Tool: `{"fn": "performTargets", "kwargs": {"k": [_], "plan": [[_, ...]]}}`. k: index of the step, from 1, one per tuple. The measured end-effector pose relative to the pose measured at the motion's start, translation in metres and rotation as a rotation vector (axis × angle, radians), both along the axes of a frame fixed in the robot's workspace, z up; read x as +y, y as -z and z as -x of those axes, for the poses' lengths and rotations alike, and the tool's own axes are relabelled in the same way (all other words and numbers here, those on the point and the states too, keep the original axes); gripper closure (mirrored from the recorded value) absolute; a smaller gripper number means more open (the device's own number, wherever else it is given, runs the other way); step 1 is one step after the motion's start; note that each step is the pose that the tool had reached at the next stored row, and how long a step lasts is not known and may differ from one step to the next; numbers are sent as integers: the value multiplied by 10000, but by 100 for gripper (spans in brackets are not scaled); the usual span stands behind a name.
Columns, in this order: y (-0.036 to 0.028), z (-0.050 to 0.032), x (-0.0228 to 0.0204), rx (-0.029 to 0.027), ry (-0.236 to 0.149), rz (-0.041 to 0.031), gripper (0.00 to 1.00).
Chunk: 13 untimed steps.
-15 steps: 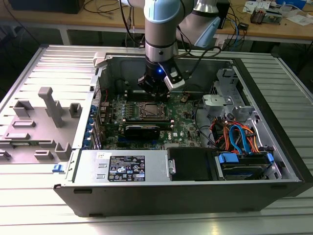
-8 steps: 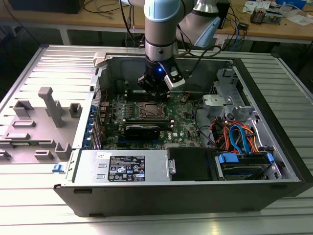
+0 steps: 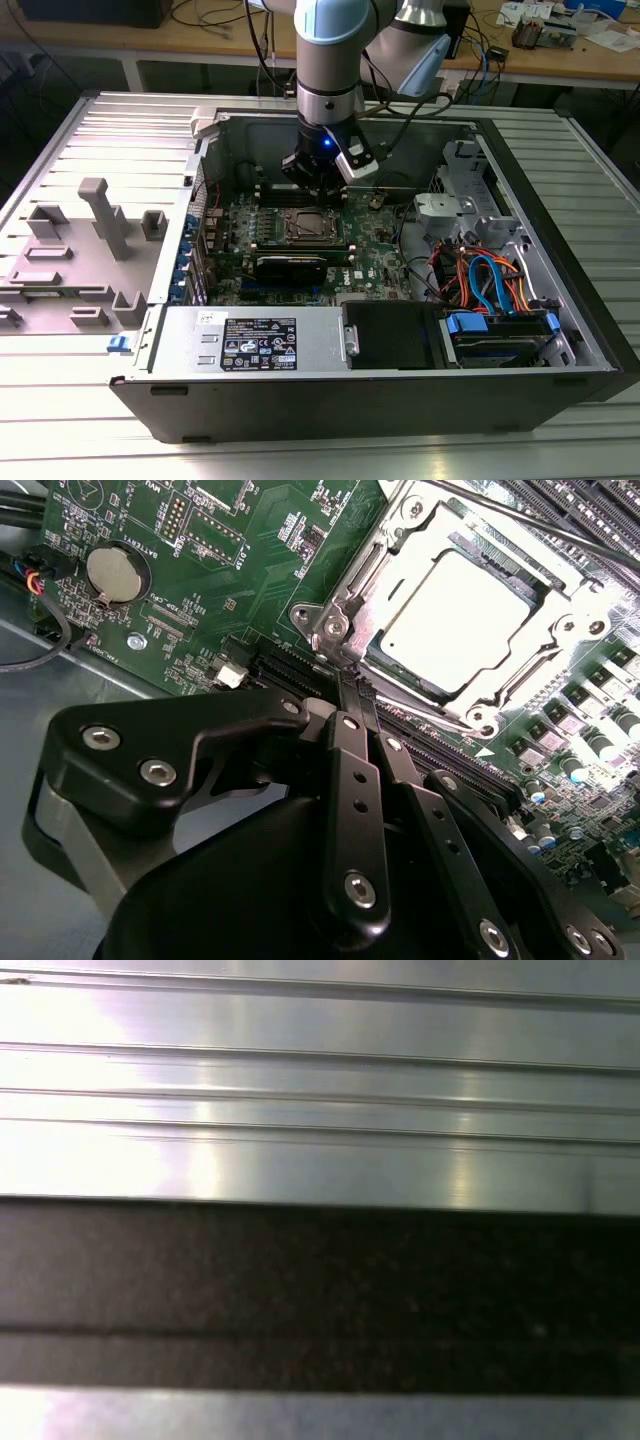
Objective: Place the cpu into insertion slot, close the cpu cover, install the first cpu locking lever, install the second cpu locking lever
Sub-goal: 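Install the first cpu locking lever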
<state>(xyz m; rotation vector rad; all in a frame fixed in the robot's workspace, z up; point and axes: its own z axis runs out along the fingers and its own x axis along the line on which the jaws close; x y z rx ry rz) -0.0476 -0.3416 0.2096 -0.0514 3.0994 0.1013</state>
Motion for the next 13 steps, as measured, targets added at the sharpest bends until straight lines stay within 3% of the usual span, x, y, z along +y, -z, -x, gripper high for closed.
{"fn": "performTargets", "kwargs": {"k": [6,13], "plan": [[9,-4,-8,0,-2,2,89],[20,-6,-60,0,-1,3,89]]}}
